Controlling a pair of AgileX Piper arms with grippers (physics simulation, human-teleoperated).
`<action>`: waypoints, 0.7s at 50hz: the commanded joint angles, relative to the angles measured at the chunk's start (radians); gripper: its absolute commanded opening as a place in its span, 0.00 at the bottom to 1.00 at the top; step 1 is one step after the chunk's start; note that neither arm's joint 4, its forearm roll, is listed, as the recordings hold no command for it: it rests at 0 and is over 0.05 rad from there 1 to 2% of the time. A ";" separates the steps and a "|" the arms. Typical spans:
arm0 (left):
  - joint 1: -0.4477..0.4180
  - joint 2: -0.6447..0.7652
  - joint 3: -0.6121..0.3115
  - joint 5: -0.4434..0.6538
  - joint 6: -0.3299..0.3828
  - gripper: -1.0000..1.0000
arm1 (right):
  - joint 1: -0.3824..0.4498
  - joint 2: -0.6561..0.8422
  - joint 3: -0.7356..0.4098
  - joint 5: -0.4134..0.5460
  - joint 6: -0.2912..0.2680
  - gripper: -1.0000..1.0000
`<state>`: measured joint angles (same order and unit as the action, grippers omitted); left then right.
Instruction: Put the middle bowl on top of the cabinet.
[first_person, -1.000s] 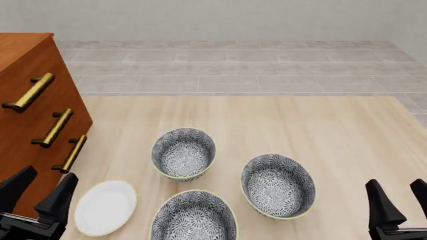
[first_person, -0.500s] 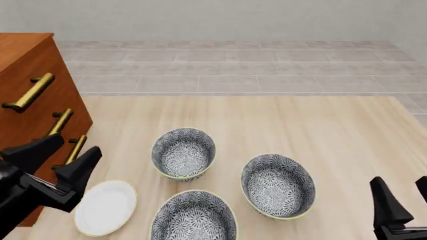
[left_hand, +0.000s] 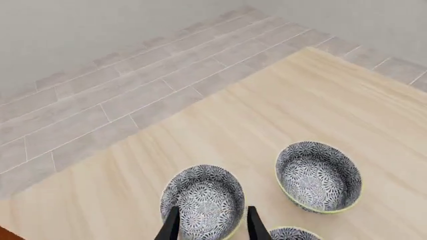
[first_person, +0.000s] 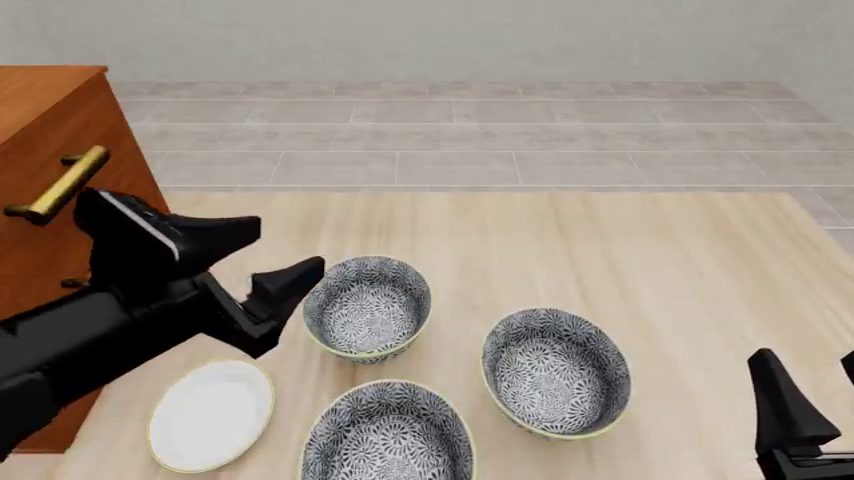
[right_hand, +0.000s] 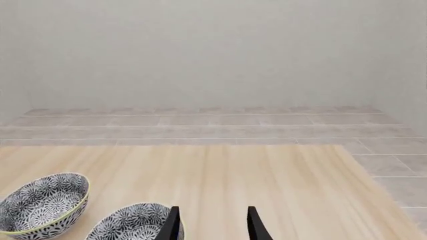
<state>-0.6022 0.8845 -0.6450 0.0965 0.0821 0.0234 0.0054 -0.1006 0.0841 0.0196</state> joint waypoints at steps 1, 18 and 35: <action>-0.121 0.209 -0.140 0.028 0.007 1.00 | -0.005 0.002 -0.005 0.004 0.003 1.00; -0.235 0.434 -0.316 0.084 0.010 1.00 | -0.005 0.000 -0.008 0.009 0.004 1.00; -0.301 0.605 -0.433 0.132 0.018 1.00 | -0.003 0.001 -0.011 0.013 0.011 1.00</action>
<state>-0.8659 1.3909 -1.0072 0.2003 0.0953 0.0198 0.0058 -0.1109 0.0949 0.0282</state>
